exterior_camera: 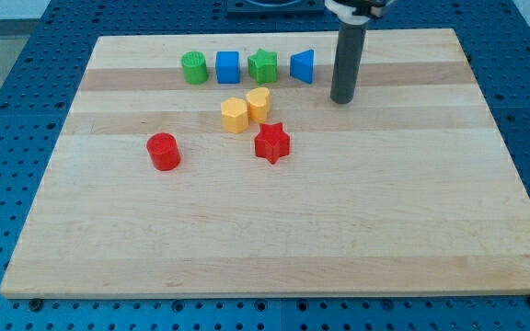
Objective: Push the yellow blocks near to the red circle
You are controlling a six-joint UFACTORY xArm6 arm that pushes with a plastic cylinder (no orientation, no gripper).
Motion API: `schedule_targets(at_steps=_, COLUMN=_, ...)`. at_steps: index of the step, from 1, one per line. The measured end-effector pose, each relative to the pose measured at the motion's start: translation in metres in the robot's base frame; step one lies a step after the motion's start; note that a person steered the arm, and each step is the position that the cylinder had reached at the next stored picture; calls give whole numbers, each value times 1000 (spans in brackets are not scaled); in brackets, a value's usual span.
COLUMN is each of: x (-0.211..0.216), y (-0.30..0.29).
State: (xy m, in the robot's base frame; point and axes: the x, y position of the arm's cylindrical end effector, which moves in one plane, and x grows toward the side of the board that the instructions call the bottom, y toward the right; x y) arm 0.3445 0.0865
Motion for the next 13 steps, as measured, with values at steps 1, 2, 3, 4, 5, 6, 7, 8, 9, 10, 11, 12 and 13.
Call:
schedule_targets(at_steps=1, x=0, y=-32)
schedule_targets(at_steps=2, x=0, y=-58)
schedule_targets(at_steps=3, x=-3, y=-75)
schedule_targets(at_steps=4, x=-3, y=-79)
schedule_targets(at_steps=5, x=-3, y=-80)
schedule_targets(at_steps=6, x=-2, y=-88)
schedule_targets(at_steps=7, x=-1, y=-104)
schedule_targets(at_steps=8, x=-1, y=-112)
schedule_targets(at_steps=9, x=6, y=-117)
schedule_targets(at_steps=10, x=19, y=-130)
schedule_targets(at_steps=11, x=31, y=-151)
schedule_targets(at_steps=12, x=41, y=-164)
schedule_targets(at_steps=13, x=46, y=-168)
